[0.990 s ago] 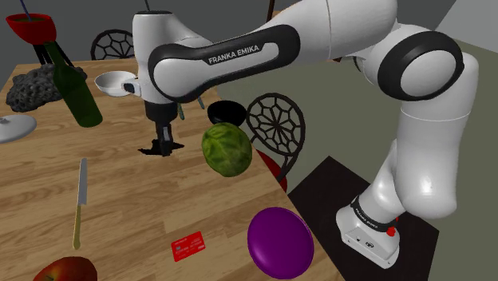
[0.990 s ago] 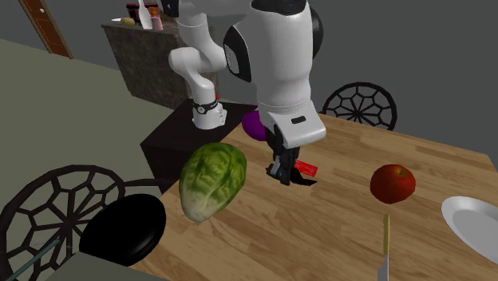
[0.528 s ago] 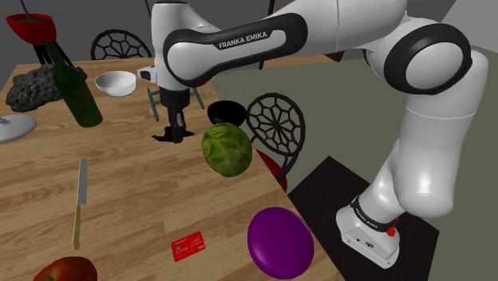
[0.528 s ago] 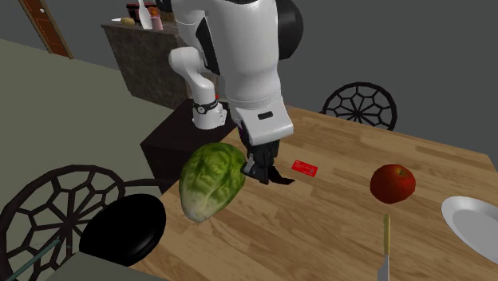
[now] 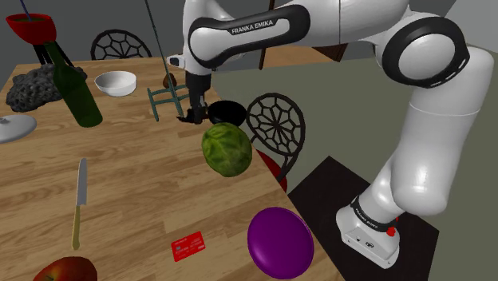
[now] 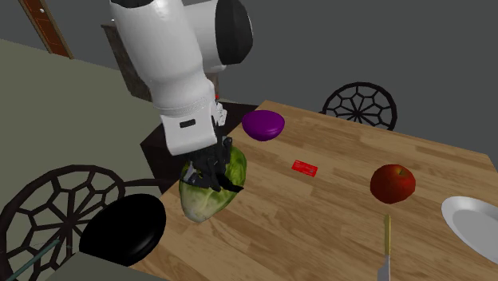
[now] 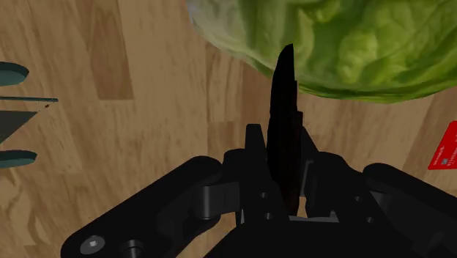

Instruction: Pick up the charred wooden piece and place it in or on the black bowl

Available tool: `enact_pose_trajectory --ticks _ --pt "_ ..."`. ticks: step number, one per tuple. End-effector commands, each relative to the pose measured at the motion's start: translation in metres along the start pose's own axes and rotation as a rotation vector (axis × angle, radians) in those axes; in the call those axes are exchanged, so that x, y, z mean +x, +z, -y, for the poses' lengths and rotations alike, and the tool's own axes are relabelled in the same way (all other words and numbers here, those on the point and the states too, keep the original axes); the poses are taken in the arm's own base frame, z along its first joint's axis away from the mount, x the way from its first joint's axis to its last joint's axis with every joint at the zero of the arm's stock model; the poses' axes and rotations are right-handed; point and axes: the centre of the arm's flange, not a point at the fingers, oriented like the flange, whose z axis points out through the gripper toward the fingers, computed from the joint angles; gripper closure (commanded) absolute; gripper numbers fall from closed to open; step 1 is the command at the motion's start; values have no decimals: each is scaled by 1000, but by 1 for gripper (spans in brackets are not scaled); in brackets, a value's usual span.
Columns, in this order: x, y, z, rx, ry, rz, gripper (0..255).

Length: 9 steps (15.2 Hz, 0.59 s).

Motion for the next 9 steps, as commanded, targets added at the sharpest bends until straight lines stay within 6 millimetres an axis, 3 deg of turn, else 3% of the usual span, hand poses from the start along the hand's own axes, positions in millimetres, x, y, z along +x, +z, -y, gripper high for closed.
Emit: enact_pose_trajectory --ticks 1,9 --pt "-18 -5 -17 0 -1 0 255" --pt "-98 -20 -84 0 -1 0 255"
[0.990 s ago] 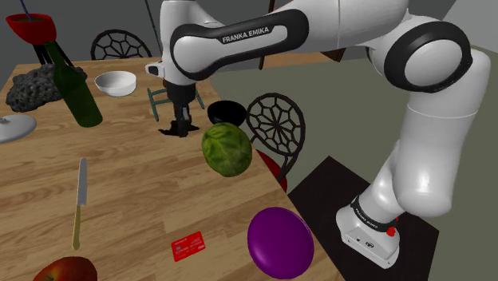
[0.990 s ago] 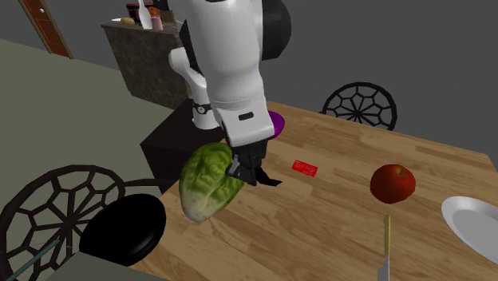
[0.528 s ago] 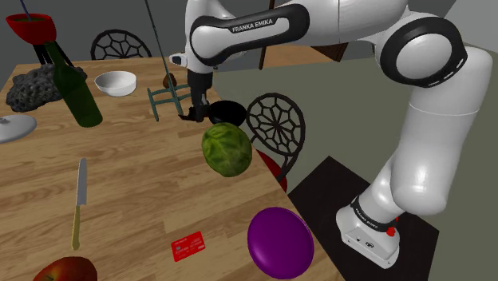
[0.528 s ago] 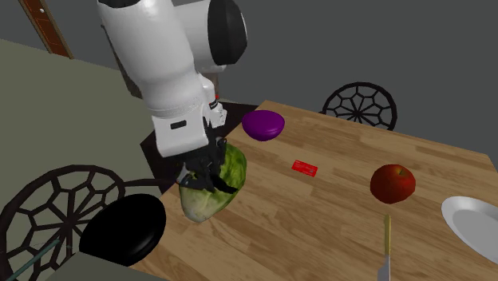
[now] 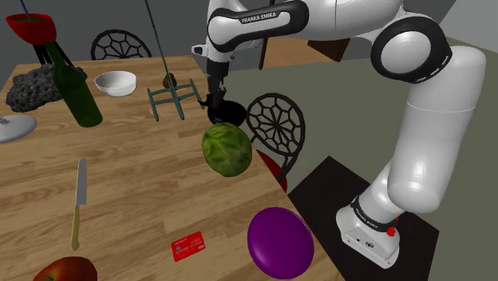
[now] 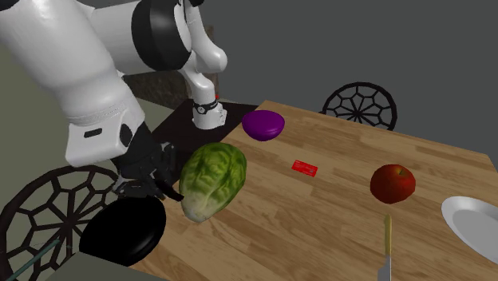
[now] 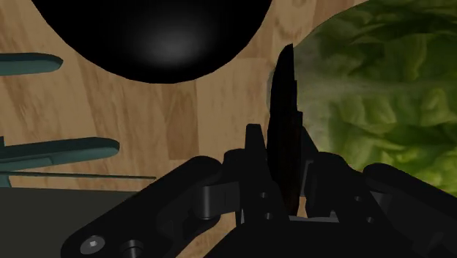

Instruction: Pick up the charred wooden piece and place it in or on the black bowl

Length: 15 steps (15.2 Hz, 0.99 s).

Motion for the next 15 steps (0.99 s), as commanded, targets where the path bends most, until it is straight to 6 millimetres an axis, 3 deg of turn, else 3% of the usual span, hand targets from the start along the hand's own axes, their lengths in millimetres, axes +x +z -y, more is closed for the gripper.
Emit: enact_pose_trajectory --ticks 1,7,15 --pt "-20 -5 -18 0 -1 0 255" --pt "-84 -17 -72 0 -1 0 255" --pt "-89 25 -77 0 -1 0 255"
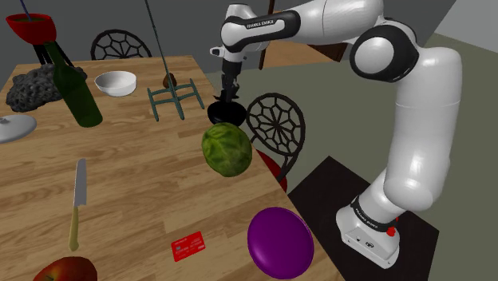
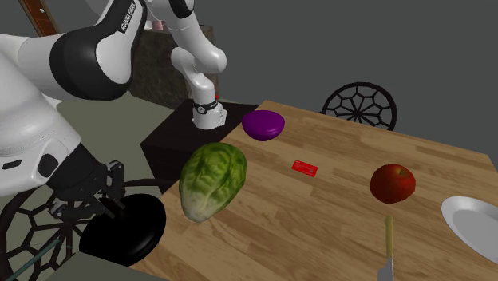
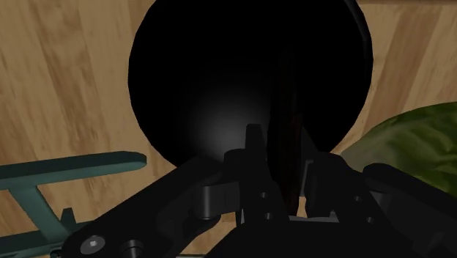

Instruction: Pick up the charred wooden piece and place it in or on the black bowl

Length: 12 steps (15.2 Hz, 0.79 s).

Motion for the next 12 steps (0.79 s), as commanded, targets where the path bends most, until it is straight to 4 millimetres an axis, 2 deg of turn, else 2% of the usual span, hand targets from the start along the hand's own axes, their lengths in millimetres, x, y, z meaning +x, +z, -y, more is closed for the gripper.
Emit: enact_pose_trajectory --ticks 1,5,12 --pt "-1 12 -1 0 0 0 255" --pt "-3 30 -3 0 0 0 255" --pt "-3 30 -3 0 0 0 255"
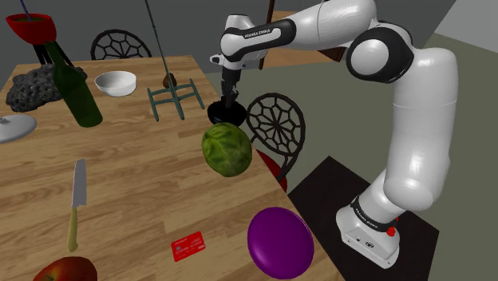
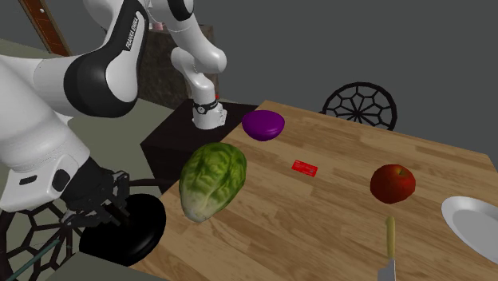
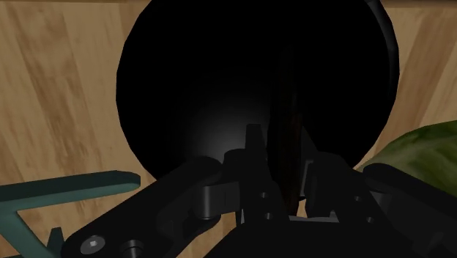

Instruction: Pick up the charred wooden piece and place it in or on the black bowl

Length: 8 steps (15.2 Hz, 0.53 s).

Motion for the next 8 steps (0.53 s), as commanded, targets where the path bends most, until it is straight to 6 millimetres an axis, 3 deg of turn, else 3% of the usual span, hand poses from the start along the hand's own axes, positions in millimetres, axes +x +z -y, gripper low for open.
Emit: enact_pose_trajectory --ticks 1,6,8 --pt "0 0 0 0 0 0 0" --pt "0 0 0 0 0 0 0" --pt "0 -26 0 0 0 0 0"
